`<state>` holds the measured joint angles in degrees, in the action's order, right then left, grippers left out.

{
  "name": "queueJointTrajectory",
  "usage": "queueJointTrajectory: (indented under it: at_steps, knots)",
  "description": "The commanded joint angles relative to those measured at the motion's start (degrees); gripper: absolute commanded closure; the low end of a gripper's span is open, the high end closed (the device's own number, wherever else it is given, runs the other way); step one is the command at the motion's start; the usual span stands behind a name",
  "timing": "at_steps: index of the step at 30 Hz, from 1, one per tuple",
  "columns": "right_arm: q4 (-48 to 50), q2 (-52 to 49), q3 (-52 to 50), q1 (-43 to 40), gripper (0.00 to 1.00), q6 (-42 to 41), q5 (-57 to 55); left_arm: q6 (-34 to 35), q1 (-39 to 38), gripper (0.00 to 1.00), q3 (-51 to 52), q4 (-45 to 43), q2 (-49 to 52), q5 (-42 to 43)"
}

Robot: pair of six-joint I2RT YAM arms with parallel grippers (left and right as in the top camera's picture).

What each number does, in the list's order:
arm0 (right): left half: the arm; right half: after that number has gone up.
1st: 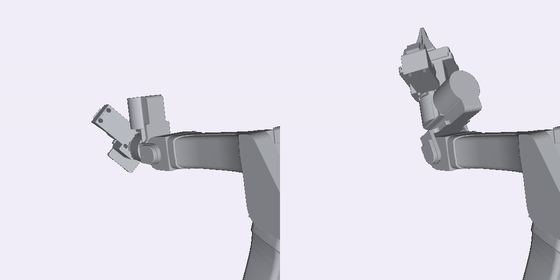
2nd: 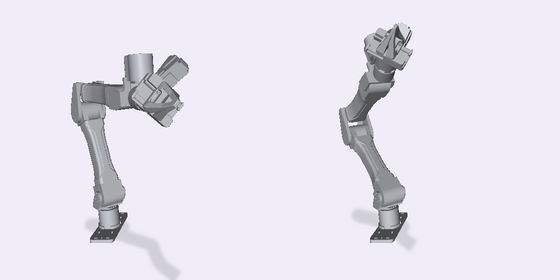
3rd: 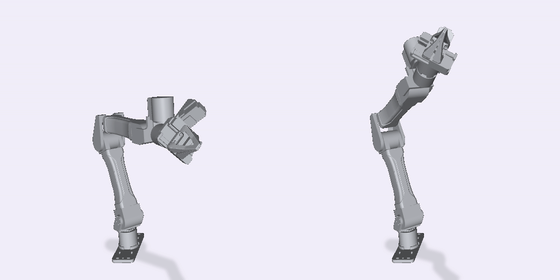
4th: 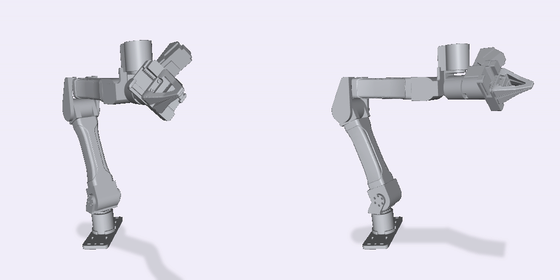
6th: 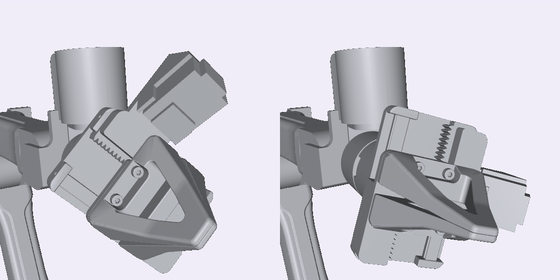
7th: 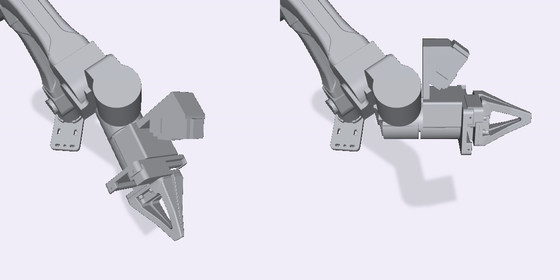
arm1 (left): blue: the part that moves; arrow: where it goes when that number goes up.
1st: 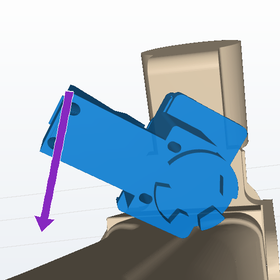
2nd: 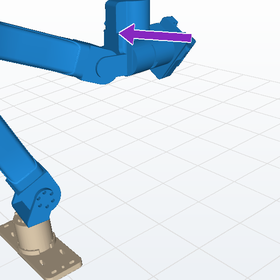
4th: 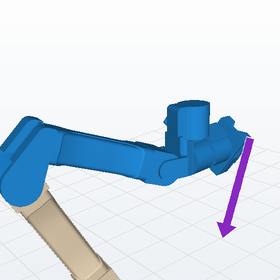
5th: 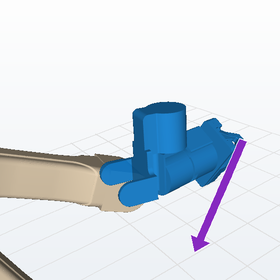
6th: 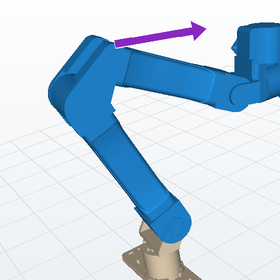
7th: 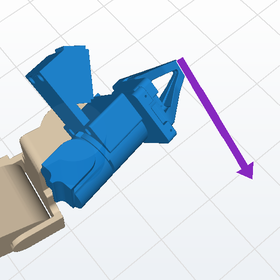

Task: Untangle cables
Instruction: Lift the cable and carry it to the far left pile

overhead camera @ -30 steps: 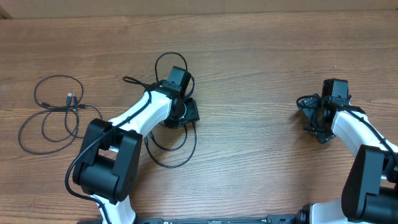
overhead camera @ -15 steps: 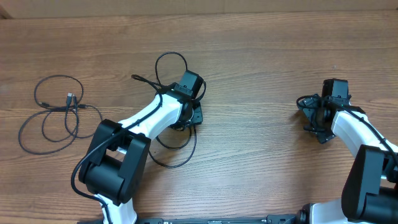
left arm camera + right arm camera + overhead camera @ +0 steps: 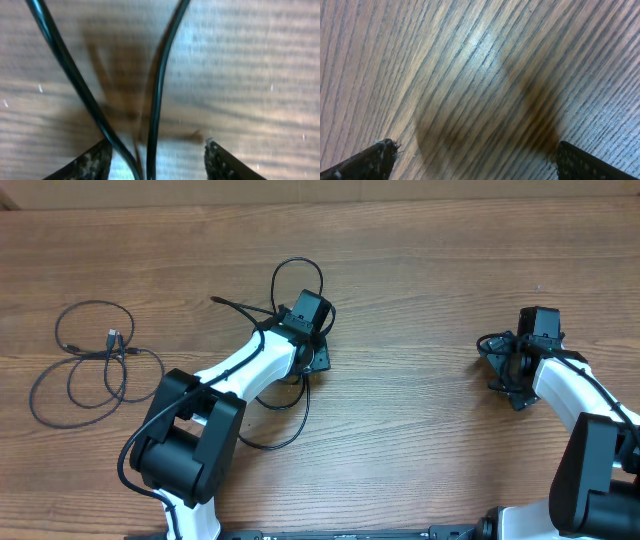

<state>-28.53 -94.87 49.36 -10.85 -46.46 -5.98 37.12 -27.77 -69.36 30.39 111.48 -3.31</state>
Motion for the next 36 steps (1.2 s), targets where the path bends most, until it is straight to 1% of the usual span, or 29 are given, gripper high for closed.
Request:
queueJointTrajectory:
  at_steps: [1,7,9,12,13,15,16,17,18,20,23,26,29,34,36]
  knots:
    - [0.2,1.0,-0.1,-0.1,0.00,0.4,-0.4,0.1,0.0,0.44,0.7,-1.2,1.8,-5.6]
    - [0.2,1.0,-0.1,-0.1,0.00,0.5,-0.4,0.1,0.0,0.45,0.7,-1.1,1.8,-6.3]
    - [0.2,1.0,-0.1,-0.1,0.00,0.4,-0.4,0.1,0.0,0.48,0.7,-1.1,1.8,-6.3]
    - [0.2,1.0,-0.1,-0.1,0.00,0.5,-0.4,0.1,0.0,0.57,0.7,-1.1,1.8,-6.2]
    - [0.2,1.0,-0.1,-0.1,0.00,0.5,-0.4,0.1,0.0,0.61,0.7,-1.1,1.8,-6.2]
    - [0.2,1.0,-0.1,-0.1,0.00,0.4,-0.4,0.1,0.0,0.73,0.7,-1.1,1.8,-6.1]
    - [0.2,1.0,-0.1,-0.1,0.00,0.4,-0.4,0.1,0.0,0.92,0.7,-1.1,1.8,-6.0]
    - [0.2,1.0,-0.1,-0.1,0.00,0.5,-0.4,0.1,0.0,0.96,0.7,-1.1,1.8,-5.7]
    - [0.2,1.0,-0.1,-0.1,0.00,0.4,-0.4,-0.1,0.0,0.96,0.7,-1.1,1.8,-4.4]
    - [0.2,1.0,-0.1,-0.1,0.00,0.5,-0.4,-2.8,0.0,0.96,0.7,-1.1,1.8,-0.9]
    - [0.2,1.0,-0.1,-0.1,0.00,0.4,-0.4,-9.5,0.1,0.96,0.2,-0.6,1.3,2.1]
    - [0.2,1.0,-0.1,-0.1,0.00,0.4,-0.4,-9.9,0.9,0.96,-2.3,3.5,-0.8,2.4]
    - [0.2,1.0,-0.1,-0.1,0.00,0.4,-0.4,-10.0,1.9,0.96,-5.6,7.2,-4.5,4.6]
    - [0.2,1.0,-0.1,-0.1,0.00,0.4,-0.4,-10.6,3.1,0.96,-11.0,9.9,-12.1,11.0]
    - [0.2,1.0,-0.1,-0.1,0.00,0.5,-0.4,-11.5,3.0,0.96,-13.7,9.9,-17.1,12.3]
